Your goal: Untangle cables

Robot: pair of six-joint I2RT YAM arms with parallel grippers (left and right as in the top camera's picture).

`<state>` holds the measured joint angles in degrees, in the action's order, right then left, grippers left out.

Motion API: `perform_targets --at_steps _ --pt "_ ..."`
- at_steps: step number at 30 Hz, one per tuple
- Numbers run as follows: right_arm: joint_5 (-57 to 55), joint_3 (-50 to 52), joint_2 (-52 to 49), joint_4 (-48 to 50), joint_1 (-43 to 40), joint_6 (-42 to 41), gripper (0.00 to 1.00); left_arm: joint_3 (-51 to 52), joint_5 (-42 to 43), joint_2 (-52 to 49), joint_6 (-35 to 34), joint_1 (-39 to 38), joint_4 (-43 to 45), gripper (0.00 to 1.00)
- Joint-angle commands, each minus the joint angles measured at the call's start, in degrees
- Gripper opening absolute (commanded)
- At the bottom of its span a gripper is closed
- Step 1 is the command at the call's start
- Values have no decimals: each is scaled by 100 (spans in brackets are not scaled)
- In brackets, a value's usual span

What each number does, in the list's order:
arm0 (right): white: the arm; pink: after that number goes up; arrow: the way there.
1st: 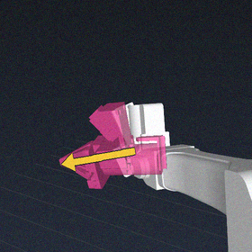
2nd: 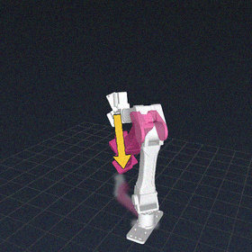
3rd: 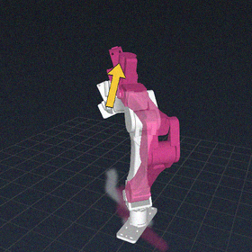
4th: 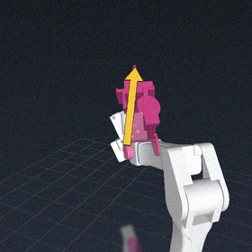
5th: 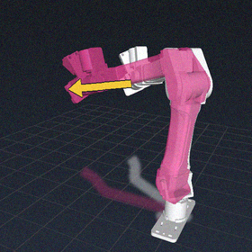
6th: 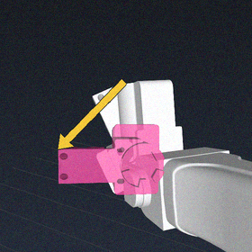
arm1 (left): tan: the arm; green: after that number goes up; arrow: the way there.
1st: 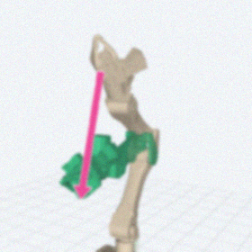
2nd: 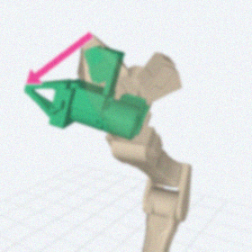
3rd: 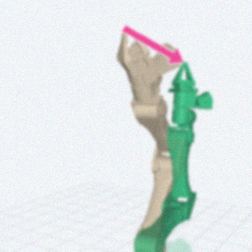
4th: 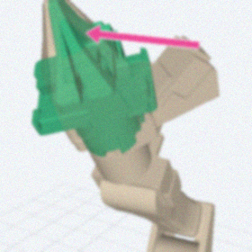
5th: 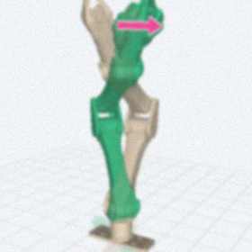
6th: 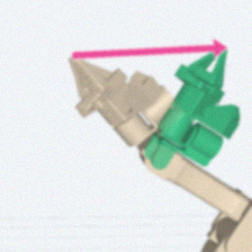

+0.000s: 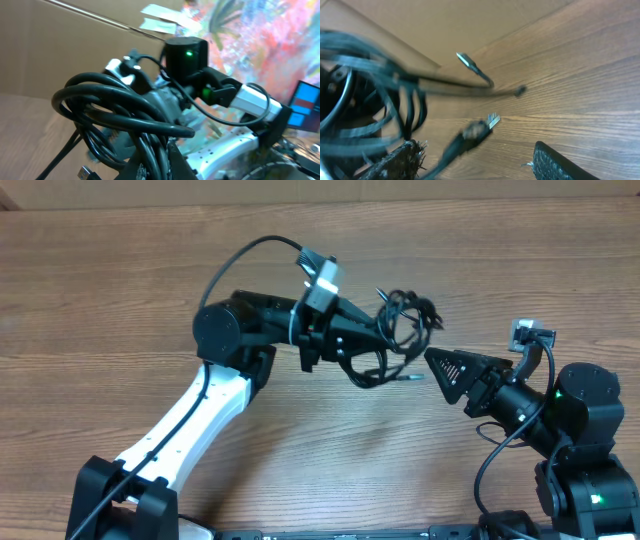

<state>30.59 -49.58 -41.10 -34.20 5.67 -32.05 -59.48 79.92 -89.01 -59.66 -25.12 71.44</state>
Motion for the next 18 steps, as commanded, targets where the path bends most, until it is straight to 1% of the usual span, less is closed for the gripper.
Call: perform_targets --at_steps 1,5,10,13,18 --pt "-120 -192 46 -4 20 -372 71 -114 -26 31 -61 -199 223 4" --pt "-125 -192 46 -232 20 -271 71 -116 -273 31 -92 -358 691 4" --pt "-122 -192 46 -380 20 -199 71 -114 -732 31 -343 -378 1189 4" --pt "-122 -192 46 -417 20 -195 70 -114 -1008 31 -341 -376 1329 4" --pt "-127 -192 46 -610 20 109 70 -114 -1355 31 -339 -376 1504 4"
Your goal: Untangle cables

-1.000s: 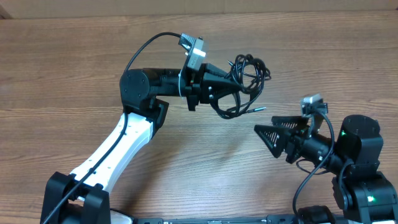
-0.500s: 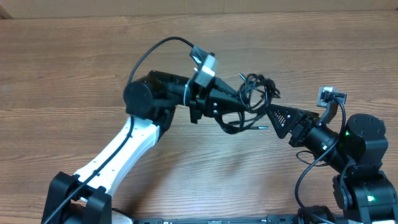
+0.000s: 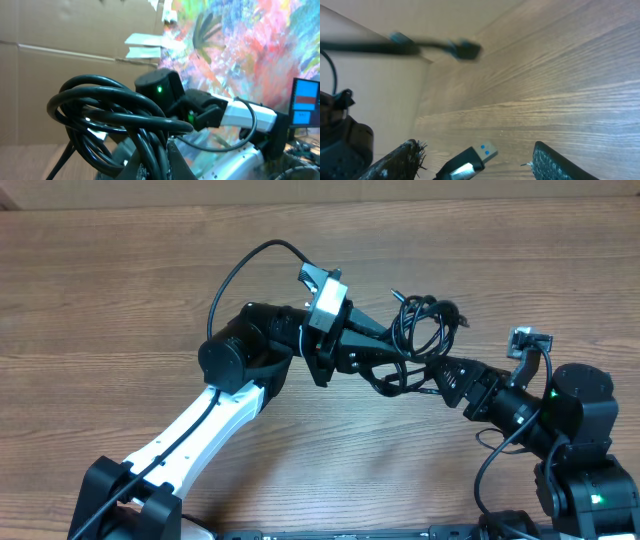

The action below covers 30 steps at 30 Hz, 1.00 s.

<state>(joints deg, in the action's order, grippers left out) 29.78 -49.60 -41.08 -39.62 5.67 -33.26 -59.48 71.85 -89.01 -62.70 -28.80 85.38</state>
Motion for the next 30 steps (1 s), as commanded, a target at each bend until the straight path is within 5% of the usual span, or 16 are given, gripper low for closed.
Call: perform_targets --at_steps 1,15,30 --pt "-70 -190 44 -107 20 229 70 -114 -595 31 -37 -9 125 5" --pt "-15 -192 105 -166 20 219 63 -114 -33 28 96 122 125 4" --pt "26 -192 678 -59 20 831 82 -114 92 28 339 153 -758 4"
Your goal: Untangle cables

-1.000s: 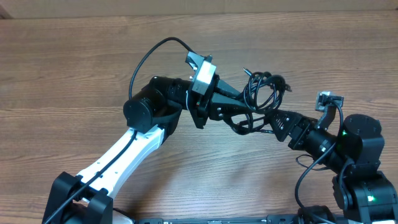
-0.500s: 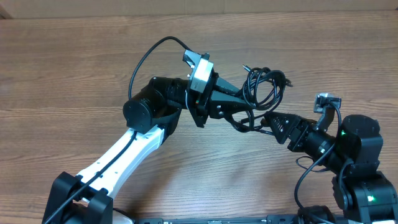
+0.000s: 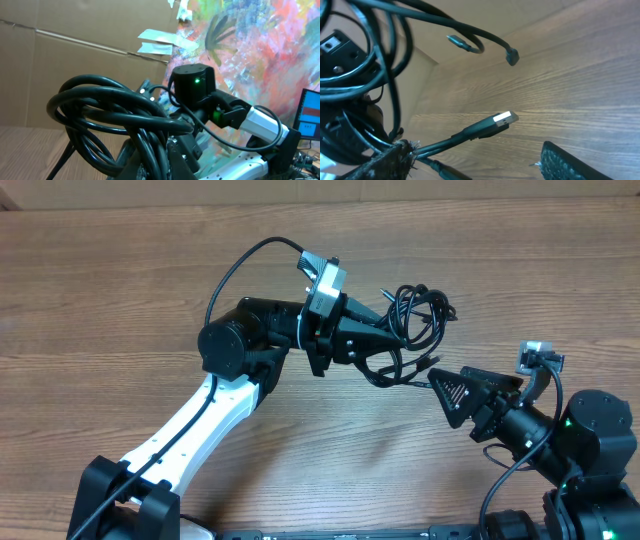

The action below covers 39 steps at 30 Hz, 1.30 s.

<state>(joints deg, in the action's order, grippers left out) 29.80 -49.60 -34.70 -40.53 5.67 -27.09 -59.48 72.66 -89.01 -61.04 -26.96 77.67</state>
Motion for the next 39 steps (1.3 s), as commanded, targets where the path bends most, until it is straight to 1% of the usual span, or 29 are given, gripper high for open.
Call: perform_targets --at_steps 1,7,14,18,21,26,31,34,39 --pt "26 -190 39 33 20 267 82 -114 33 28 166 -92 13 4" --pt "26 -190 39 11 20 365 82 -114 42 26 282 -385 -103 4" --pt "28 -190 42 0 20 363 82 -114 50 24 474 -385 -579 4" --pt "26 -190 42 -11 20 378 82 -114 79 24 542 -376 -581 4" --pt "26 -190 39 -44 20 470 82 -114 -94 24 599 -297 -584 4" --pt "205 -190 39 -31 20 531 83 -114 -127 24 839 -146 -597 4" --pt "330 -190 42 15 20 662 84 -114 -35 24 826 -133 -717 4" --pt "330 -190 39 39 20 660 84 -114 192 24 813 -264 -721 4" --pt "201 -190 39 7 20 656 84 -114 332 24 807 -595 -750 4"
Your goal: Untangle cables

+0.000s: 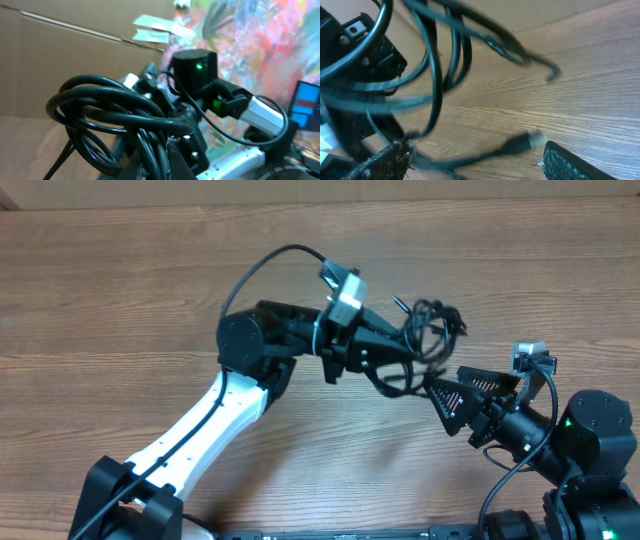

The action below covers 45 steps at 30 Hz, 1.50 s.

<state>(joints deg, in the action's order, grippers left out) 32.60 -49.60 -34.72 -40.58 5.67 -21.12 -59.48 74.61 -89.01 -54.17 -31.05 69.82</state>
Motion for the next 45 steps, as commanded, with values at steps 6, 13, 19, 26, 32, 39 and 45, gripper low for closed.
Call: perform_targets --at_steps 6,13,19,26,32,39,45 --pt "-1134 -190 42 -518 20 11 90 -114 498 26 -225 -361 76 4" --pt "-1373 -190 42 -501 20 -289 93 -114 1558 26 -828 -363 76 4" --pt "-1370 -190 42 -509 20 -286 93 -111 1591 26 -1187 -361 70 4" --pt "-1672 -190 44 -601 20 -286 93 -109 1593 26 -1305 -350 70 4" --pt "-2177 -190 44 -804 20 -286 95 -109 1591 26 -1486 -354 70 4" --pt "-2343 -192 44 -839 20 -459 97 -111 1589 26 -1381 -337 76 4" --pt "-2920 -542 44 -1303 20 -452 100 -111 1589 26 -1355 -330 330 4"
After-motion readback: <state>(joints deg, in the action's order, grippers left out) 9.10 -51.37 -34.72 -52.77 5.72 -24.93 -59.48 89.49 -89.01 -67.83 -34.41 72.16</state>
